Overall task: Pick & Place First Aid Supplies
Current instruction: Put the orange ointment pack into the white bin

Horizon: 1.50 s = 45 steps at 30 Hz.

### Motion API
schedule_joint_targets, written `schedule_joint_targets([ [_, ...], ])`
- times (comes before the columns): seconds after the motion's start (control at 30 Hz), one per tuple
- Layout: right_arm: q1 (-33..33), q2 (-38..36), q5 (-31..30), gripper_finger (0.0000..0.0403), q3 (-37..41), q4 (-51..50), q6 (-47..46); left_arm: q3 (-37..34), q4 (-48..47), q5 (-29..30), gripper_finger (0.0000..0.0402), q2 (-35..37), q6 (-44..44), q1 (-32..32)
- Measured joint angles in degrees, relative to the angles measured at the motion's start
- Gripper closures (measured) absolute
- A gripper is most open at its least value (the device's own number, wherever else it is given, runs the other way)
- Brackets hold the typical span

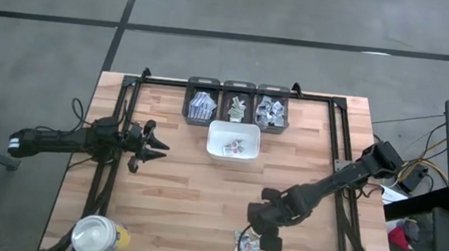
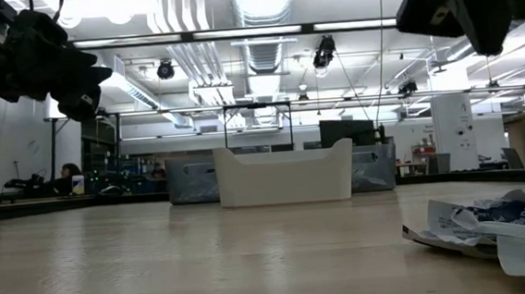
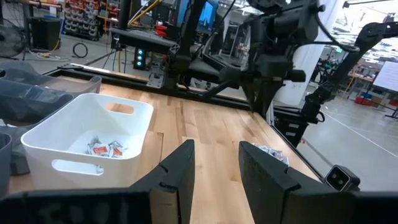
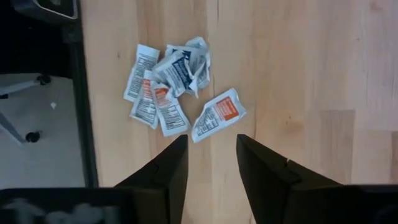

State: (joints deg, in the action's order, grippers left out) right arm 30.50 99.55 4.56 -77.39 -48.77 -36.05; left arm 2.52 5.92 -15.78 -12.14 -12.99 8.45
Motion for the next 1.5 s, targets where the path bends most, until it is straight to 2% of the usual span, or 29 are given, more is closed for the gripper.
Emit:
schedule_joint_targets([
  [0.43, 0.61, 0.07, 3.25, 0.0261, 5.58, 9.92, -0.04, 0.0, 0.01, -0.04, 0.0282, 0.0, 1.09, 0.0],
  [0.6, 1.06, 3.98, 6.25, 0.0257, 6.12, 12.97, -0.02, 0.0, 0.01, -0.04, 0.0282, 0.0, 1.08, 0.04],
  [0.9, 0.98, 10.21, 6.0, 0.0251, 5.95, 13.2, 0.0, 0.0, 0.02, -0.04, 0.0282, -0.09, 0.94, 0.02],
  [1.23, 0.94, 13.59, 6.05, 0.0275, 5.52, 13.35, -0.89, 0.0, 0.04, -0.04, 0.0282, -0.09, 0.63, 0.0],
  [1.5, 0.94, 13.42, 5.79, 0.0316, 5.56, 12.91, -1.07, 0.0, 0.04, -0.04, 0.0282, -0.09, 0.58, 0.0],
])
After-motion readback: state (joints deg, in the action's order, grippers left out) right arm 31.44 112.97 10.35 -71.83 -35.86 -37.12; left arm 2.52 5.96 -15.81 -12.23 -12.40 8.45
